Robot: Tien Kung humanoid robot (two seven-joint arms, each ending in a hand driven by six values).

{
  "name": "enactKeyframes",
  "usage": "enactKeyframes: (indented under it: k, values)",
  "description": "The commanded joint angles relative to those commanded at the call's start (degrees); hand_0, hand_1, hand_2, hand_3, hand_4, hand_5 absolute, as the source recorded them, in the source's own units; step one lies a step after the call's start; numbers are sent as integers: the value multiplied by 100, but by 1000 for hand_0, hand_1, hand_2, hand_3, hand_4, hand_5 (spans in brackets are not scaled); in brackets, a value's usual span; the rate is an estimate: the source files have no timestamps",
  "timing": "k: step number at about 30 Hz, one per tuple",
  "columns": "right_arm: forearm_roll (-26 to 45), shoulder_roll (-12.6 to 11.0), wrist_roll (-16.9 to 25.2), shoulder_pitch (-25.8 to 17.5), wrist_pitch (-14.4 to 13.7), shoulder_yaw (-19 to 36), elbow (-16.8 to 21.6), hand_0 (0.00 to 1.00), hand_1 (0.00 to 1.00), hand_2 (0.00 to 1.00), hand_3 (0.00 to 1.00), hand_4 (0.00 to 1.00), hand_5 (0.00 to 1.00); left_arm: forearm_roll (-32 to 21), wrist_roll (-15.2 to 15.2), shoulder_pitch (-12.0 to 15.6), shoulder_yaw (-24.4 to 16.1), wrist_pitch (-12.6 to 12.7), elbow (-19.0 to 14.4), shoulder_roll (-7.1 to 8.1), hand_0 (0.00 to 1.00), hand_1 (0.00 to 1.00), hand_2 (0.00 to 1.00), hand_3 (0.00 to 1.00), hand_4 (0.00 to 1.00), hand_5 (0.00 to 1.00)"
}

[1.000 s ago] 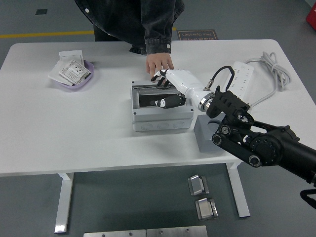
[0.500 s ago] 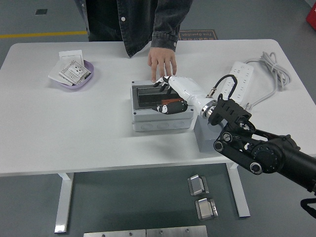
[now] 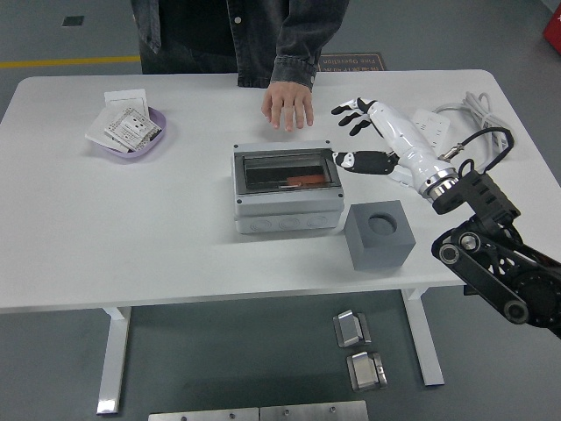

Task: Pick up the cylinder from the cube,place it in the box,flap close box

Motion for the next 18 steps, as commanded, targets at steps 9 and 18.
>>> enactKeyframes:
  k: [9, 18]
  values:
    - [761, 522, 674, -1482, -71, 1758, 895, 595, 507, 627, 706, 883, 370, -71, 3, 81, 37, 19, 0, 16, 668, 717, 634, 695, 676, 382]
    - [1775, 905, 1158, -2254, 112, 3060, 992, 602, 501, 626, 697, 884, 370, -77, -9, 69, -3, 34, 0, 80, 668, 717, 634, 694, 678, 386]
